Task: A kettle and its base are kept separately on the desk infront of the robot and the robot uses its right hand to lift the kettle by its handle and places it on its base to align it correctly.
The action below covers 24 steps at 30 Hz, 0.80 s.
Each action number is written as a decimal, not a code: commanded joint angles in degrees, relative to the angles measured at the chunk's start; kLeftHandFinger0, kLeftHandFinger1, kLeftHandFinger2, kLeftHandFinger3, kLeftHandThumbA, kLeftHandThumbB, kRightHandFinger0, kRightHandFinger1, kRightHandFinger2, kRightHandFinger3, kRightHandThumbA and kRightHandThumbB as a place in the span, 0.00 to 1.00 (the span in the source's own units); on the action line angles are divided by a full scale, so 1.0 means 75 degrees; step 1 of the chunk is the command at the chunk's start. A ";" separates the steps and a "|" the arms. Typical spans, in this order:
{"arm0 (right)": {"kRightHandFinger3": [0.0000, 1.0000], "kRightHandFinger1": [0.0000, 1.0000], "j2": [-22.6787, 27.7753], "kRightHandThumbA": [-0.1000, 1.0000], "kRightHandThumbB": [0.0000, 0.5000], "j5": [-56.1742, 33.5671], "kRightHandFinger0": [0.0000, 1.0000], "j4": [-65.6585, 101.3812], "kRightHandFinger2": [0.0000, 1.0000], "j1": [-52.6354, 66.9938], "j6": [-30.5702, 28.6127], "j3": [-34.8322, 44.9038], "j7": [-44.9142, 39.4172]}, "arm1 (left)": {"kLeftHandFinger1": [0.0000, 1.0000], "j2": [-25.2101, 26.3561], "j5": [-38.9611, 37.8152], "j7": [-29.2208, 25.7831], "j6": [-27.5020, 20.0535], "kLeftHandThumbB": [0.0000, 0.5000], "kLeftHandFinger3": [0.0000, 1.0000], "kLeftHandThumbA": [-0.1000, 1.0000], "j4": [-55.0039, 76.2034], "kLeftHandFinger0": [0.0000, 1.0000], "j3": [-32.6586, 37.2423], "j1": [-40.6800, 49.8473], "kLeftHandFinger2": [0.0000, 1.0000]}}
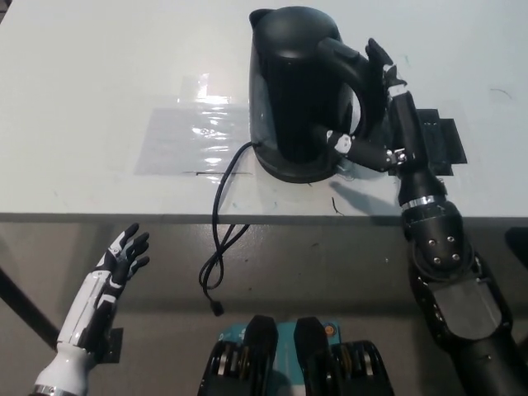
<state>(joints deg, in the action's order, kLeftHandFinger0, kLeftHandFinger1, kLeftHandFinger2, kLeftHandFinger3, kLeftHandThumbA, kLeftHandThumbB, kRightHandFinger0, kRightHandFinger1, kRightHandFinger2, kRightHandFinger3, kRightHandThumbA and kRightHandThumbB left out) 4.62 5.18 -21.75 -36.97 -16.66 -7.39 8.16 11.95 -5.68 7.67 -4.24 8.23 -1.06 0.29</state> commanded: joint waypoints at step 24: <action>1.00 1.00 0.0499 1.00 1.00 0.1049 1.00 0.4262 1.00 0.0964 0.0475 0.1566 0.0175 | 1.00 0.0123 0.0017 0.0040 -0.0088 0.18 1.00 0.90 0.0200 1.00 -0.0093 -0.0111 1.00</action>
<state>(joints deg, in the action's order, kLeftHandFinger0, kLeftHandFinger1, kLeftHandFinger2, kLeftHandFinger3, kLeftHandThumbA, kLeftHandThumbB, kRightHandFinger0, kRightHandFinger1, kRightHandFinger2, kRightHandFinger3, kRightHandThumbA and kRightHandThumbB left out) 7.83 7.60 0.86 -31.84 -11.54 2.60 6.95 11.96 -6.04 7.67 -3.97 8.28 -1.08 0.30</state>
